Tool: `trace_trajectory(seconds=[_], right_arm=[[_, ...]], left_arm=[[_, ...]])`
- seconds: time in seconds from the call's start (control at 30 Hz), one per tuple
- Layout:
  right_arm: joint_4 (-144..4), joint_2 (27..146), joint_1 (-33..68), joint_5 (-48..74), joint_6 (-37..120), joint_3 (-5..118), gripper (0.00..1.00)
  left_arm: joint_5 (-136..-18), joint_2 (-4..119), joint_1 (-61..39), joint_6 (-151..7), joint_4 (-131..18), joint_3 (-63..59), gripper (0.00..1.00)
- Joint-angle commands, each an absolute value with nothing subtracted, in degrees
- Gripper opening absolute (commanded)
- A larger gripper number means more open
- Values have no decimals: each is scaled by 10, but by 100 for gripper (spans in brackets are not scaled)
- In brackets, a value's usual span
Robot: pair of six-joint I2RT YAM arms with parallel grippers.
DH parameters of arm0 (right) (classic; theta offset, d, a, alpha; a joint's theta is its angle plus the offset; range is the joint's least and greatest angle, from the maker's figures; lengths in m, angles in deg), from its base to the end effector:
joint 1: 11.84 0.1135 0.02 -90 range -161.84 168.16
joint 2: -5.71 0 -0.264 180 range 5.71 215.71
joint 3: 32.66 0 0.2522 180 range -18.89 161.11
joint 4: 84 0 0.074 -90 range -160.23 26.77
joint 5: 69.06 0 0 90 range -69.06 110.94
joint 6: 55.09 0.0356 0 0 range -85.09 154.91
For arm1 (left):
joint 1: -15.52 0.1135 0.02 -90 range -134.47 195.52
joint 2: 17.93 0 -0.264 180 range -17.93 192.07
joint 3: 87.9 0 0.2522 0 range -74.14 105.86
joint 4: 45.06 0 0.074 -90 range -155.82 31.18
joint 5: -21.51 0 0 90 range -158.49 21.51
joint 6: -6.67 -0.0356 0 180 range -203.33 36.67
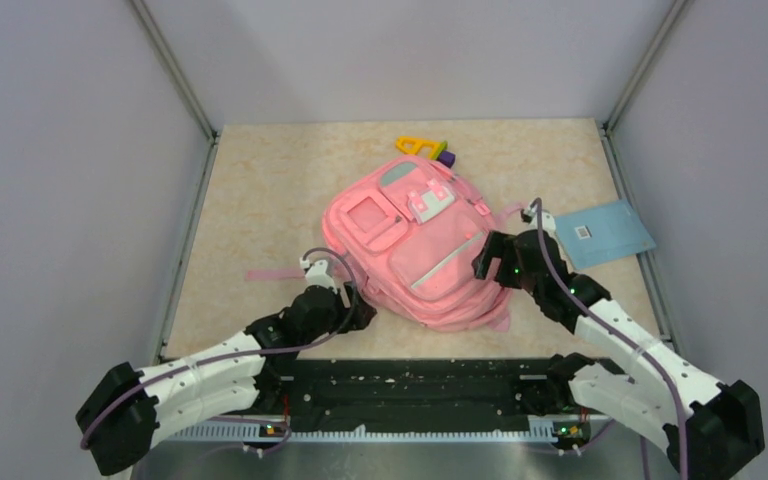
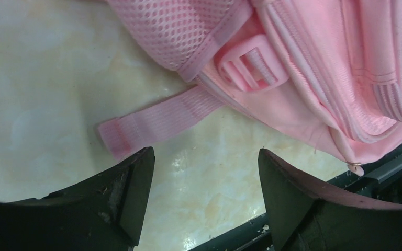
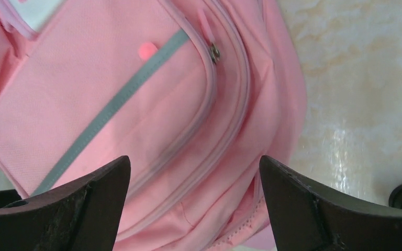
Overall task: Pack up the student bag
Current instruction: Adjust the student bag at the center of the board, then zip the student bag at the center of the board.
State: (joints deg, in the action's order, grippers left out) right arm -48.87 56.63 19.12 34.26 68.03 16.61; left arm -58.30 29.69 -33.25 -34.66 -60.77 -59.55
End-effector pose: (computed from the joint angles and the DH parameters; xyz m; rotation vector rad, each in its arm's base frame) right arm 0.1695 0.0921 0.2461 0.1712 2.2107 0.3692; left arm 0.1164 -0.1233 0.1628 -0.1036 2.2745 -0.7564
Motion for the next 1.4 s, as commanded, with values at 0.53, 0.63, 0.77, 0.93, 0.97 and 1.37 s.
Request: trace_trajectory(seconds=[0.53, 0.63, 0.77, 0.93, 0.97, 1.37], right_arm=[[-534, 536, 191, 292, 822, 14, 90], [-568, 552, 191, 271, 837, 0, 80], [-574, 535, 191, 271, 836, 12, 50], [-574, 500, 191, 264, 827, 51, 11], [-571, 497, 191, 263, 828, 60, 4], [-631, 451, 191, 239, 907, 155, 0]], left_arm=[[-512, 264, -329, -281, -551, -630, 74], [-506, 248, -329, -292, -557, -631, 74], [-499, 214, -328, -309, -562, -635, 74], [-491, 162, -328, -351, -562, -640, 74], [-488, 155, -328, -358, -564, -640, 74], [-478, 121, -327, -365, -505, -684, 70]])
